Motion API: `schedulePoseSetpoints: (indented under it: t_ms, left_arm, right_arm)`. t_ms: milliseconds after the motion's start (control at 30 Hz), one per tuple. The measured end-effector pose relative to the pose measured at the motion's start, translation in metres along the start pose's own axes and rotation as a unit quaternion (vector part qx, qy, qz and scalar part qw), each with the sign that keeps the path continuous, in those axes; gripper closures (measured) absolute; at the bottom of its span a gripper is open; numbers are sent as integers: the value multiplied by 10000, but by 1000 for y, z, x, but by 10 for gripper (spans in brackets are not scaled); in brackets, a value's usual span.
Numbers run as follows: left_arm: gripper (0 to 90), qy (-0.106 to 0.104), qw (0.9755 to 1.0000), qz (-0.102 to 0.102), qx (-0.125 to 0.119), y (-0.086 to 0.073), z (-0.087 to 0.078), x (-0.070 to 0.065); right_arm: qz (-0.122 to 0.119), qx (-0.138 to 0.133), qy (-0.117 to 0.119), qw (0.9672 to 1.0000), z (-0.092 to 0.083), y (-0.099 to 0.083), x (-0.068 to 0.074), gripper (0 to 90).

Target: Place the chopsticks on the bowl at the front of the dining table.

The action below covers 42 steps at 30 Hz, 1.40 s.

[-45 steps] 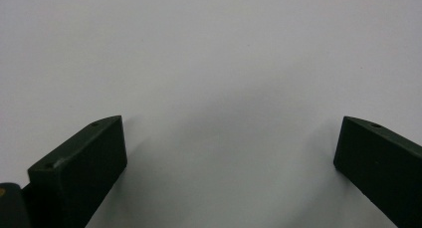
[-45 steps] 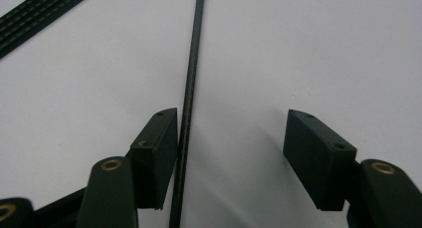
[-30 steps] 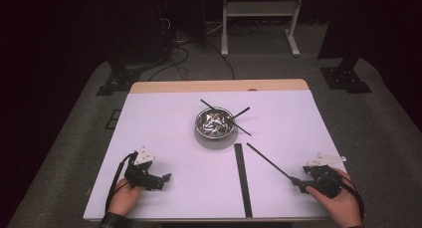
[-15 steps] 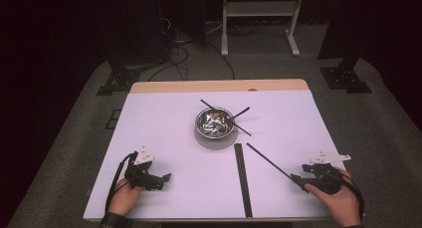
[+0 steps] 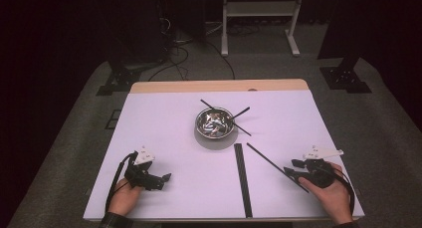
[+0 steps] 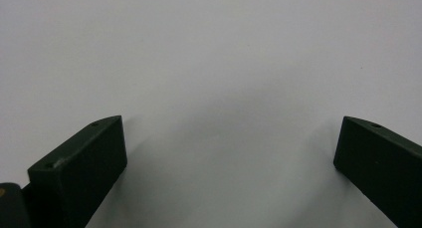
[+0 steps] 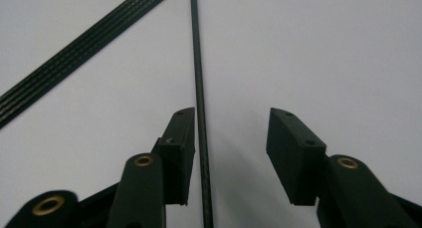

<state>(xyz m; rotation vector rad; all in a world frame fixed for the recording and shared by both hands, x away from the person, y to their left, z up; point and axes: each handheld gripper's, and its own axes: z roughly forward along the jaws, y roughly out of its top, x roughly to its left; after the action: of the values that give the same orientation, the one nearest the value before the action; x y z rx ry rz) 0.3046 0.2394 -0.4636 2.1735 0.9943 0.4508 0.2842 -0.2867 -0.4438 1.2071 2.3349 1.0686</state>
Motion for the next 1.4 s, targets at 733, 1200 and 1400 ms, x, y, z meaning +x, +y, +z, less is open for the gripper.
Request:
schedulePoseSetpoints:
  t_ms: [733,1200,1400]
  left_arm:
    - [0,-1,10000,-2,-4,0,0,0]
    - [0,-3,10000,4,-2,0,0,0]
    - [0,-2,10000,4,-1,0,0,0]
  right_arm:
    - [-180,80,371,9991,40,23,7,714]
    - [-262,189,431,9985,45,25,7,825]
    - [-260,202,379,9987,45,24,7,857]
